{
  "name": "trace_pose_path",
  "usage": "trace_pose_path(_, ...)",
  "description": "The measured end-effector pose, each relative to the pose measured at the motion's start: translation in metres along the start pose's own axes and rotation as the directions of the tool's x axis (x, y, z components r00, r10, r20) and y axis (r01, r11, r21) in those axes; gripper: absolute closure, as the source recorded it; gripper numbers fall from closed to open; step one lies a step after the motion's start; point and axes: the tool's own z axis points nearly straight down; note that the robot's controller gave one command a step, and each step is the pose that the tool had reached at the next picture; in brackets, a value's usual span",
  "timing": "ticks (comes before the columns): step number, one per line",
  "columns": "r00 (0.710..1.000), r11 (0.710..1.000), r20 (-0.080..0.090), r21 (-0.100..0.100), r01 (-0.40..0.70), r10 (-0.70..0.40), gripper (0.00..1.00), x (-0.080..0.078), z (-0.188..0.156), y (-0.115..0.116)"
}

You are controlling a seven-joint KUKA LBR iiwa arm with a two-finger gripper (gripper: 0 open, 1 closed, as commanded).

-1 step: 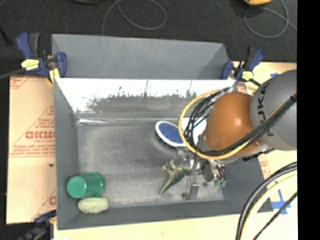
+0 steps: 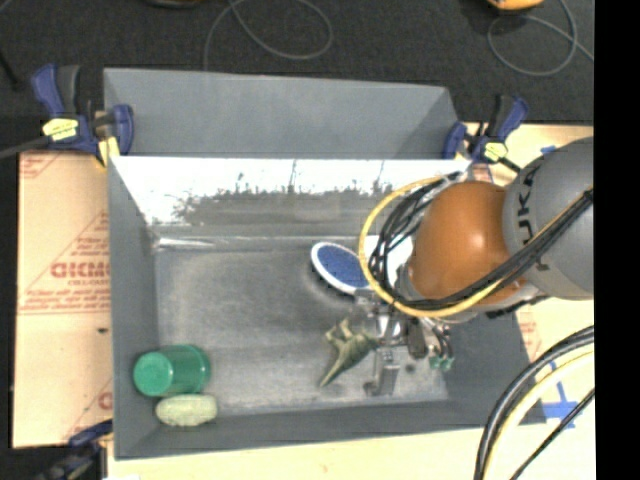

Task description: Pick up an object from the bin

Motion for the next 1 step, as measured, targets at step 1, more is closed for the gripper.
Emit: trace_pose_path(1, 0.996, 0.996, 0.014, 0.001, 0.088, -0.088, 0.00, 0.0109, 0.0533, -0.0268)
